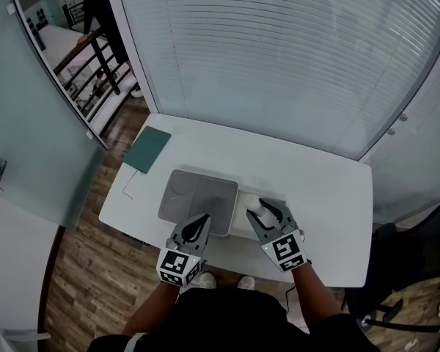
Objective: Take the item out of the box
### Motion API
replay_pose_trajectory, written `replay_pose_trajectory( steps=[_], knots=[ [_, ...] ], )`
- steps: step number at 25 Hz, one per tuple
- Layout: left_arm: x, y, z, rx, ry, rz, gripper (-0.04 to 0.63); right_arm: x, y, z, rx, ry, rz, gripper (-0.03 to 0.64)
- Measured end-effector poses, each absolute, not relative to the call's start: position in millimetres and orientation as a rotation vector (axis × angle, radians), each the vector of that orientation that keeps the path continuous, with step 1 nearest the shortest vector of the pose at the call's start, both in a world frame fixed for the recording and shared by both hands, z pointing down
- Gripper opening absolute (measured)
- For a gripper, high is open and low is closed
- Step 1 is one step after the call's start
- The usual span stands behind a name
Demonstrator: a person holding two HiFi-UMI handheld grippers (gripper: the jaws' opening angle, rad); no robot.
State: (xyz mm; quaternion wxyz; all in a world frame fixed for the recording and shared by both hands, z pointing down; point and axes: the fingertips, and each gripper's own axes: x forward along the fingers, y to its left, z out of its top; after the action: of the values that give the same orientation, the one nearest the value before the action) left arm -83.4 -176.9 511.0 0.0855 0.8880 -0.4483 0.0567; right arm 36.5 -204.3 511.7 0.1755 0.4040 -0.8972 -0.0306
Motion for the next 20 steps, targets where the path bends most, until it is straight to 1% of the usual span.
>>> replay_pose_trajectory(
  steps=[9, 17, 20],
  knots=[
    [-84.0, -179.5, 500.6, 2.646, -1.38, 0.153, 0.011, 61.4, -202.1, 480.0, 1.455, -2.565, -0.03, 0.164],
    [-91.5, -183.8, 494.9, 2.647, -1.407, 0.127, 0.011, 72.7, -196.0, 475.3, 1.597, -2.558, 0.041, 0.163],
    [-84.8, -186.5, 493.6, 2.649, -1.396, 0.108, 0.011, 85.3, -193.3, 467.1, 1.681, -2.546, 0.032, 0.163]
  ],
)
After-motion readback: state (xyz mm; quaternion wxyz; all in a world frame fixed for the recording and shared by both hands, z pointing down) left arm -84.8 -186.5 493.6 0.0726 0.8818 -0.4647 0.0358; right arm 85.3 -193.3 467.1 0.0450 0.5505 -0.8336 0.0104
